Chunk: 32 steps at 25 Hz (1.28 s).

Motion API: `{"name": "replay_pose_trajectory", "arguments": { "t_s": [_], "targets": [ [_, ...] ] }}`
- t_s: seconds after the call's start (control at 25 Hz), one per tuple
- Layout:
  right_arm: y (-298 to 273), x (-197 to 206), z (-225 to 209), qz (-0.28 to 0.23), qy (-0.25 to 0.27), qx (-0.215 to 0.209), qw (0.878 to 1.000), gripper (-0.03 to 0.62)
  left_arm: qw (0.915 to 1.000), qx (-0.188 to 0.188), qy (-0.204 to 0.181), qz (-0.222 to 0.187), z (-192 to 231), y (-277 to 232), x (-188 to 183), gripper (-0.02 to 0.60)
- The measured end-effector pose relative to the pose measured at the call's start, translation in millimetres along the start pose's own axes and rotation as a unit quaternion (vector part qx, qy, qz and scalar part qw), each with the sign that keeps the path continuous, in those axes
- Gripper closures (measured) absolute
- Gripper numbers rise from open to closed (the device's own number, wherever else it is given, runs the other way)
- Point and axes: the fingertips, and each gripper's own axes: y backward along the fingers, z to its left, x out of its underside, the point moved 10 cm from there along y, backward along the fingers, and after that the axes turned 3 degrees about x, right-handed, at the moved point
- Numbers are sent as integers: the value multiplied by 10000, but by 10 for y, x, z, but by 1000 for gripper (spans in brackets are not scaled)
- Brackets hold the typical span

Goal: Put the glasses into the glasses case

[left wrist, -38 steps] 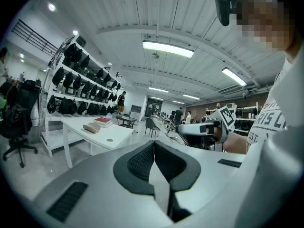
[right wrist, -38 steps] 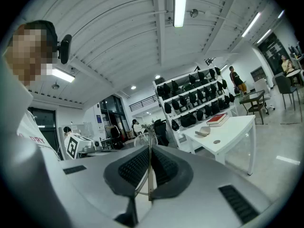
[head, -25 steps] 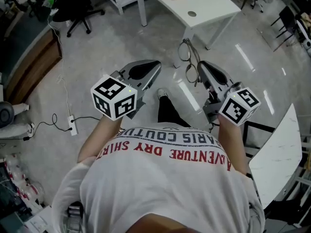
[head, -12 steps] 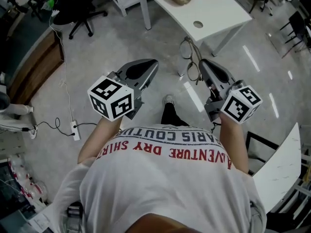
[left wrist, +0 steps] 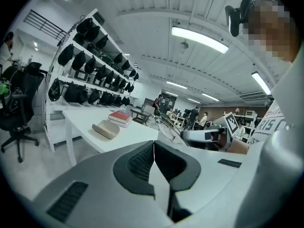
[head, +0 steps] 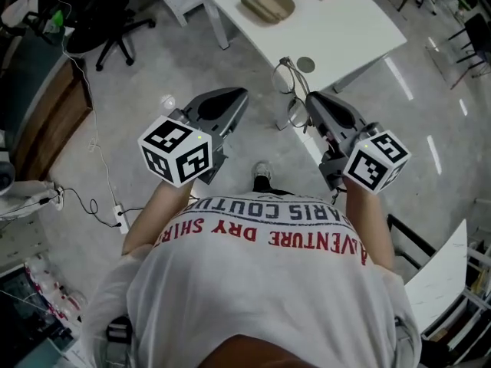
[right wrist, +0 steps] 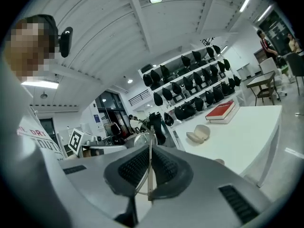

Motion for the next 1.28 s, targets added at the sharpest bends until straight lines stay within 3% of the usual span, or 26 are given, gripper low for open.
{"name": "replay_pose_trajectory", "arguments": {
  "t_s": [0.28, 0.88, 1.28],
  "targets": [
    [-478, -278, -551, 248, 30, 30, 9997, 562, 9997, -137, 110, 154, 471, -508, -239, 554],
    [-713, -396, -742, -16, 129, 62, 9999, 562, 9999, -156, -25, 24, 743, -619, -244, 554],
    [-1602, -867, -1141, 202, -55, 397, 9990, 562, 9993, 148, 184, 274, 1736, -1110, -783, 554]
  ]
}}
